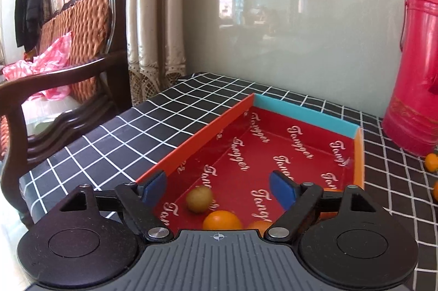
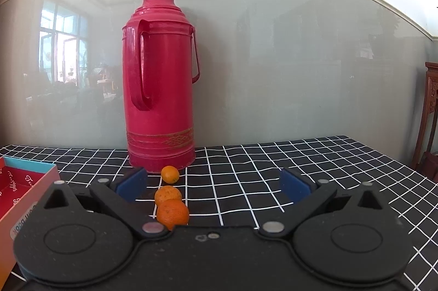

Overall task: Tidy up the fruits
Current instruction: 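Carry the yellow fruit with the left tool into the box and release, then move the right tool to the large mandarin and grasp it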

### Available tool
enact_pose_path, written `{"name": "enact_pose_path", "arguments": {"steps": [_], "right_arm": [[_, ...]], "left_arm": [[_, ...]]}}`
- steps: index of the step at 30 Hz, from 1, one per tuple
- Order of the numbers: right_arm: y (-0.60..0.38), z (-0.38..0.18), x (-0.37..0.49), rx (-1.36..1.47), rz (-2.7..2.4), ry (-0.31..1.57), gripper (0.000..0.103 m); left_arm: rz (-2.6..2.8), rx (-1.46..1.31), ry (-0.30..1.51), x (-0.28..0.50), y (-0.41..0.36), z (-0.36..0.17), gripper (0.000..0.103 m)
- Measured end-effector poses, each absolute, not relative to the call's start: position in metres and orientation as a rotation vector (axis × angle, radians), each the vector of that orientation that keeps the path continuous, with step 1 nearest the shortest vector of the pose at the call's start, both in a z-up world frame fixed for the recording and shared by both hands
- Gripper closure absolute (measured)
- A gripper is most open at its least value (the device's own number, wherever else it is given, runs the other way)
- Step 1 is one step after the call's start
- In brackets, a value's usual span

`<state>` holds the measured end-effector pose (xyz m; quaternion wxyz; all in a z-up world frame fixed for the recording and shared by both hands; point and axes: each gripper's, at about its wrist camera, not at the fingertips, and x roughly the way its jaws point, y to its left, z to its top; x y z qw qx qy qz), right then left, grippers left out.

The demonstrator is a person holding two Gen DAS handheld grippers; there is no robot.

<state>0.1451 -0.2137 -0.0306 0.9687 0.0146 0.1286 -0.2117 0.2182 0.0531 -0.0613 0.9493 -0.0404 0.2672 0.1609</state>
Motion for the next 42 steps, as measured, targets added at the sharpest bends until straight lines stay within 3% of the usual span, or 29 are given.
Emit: {"name": "enact_pose_path", "arguments": {"steps": [29,38,42], "right_arm": [[-0.225,-0.054,0.18,0.061,-0.324,0.443,0.006],[-0.227,-0.068,0.21,0.123,-0.319,0.535,0.006],[-0.227,-0.073,0.224,0.135,-0.326,0.554,0.013]], "left_arm": [[0.292,-0.029,0.445,0.165,0.049,-0.048,0.001],[0.344,-0.058,0.473,0.168,0.064,-0.052,0.0],[0.388,-0.064,0.482,0.168,0.075,-0.055,0.0]]}}
